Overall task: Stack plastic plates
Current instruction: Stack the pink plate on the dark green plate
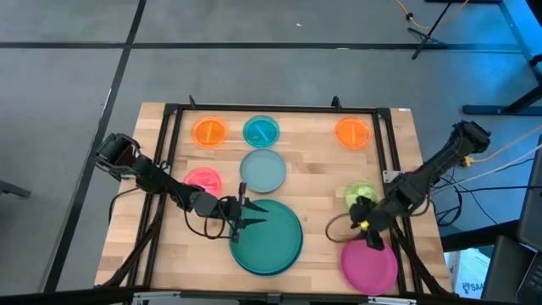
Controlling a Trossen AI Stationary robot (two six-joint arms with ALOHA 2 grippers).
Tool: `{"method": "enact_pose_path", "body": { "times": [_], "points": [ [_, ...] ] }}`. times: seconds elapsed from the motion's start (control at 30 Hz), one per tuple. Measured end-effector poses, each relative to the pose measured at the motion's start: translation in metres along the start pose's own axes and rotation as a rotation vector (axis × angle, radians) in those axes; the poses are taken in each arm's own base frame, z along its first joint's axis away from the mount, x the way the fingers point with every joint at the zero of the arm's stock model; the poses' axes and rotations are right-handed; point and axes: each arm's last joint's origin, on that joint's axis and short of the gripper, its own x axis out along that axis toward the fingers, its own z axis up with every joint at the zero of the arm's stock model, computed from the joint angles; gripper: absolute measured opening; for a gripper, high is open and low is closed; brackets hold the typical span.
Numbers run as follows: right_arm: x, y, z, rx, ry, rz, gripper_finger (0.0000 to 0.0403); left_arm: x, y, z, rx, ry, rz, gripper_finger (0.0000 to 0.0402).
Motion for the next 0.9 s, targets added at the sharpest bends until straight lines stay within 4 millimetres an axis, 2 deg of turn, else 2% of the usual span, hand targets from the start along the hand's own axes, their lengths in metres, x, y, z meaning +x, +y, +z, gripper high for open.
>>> {"method": "enact_pose_path", "body": {
  "times": [0.17, 0.33, 0.77, 0.9],
  "points": [
    [0.010, 0.008, -0.011, -0.079, -0.010, -0.088, 0.0198, 0.001, 0.003, 0.000, -0.004, 0.000, 0.012, 0.0115],
    [0.024, 0.007, -0.018, -0.112, 0.059, -0.170, 0.0198, 0.001, 0.003, 0.000, -0.004, 0.001, 0.011, 0.0115],
    [0.057, 0.005, -0.024, -0.115, 0.212, -0.230, 0.0197, 0.001, 0.003, 0.000, -0.006, 0.000, 0.011, 0.0114],
    [0.062, 0.004, -0.025, -0.112, 0.235, -0.231, 0.0170, 0.001, 0.003, 0.000, -0.006, 0.000, 0.011, 0.0114]
  ]
}}
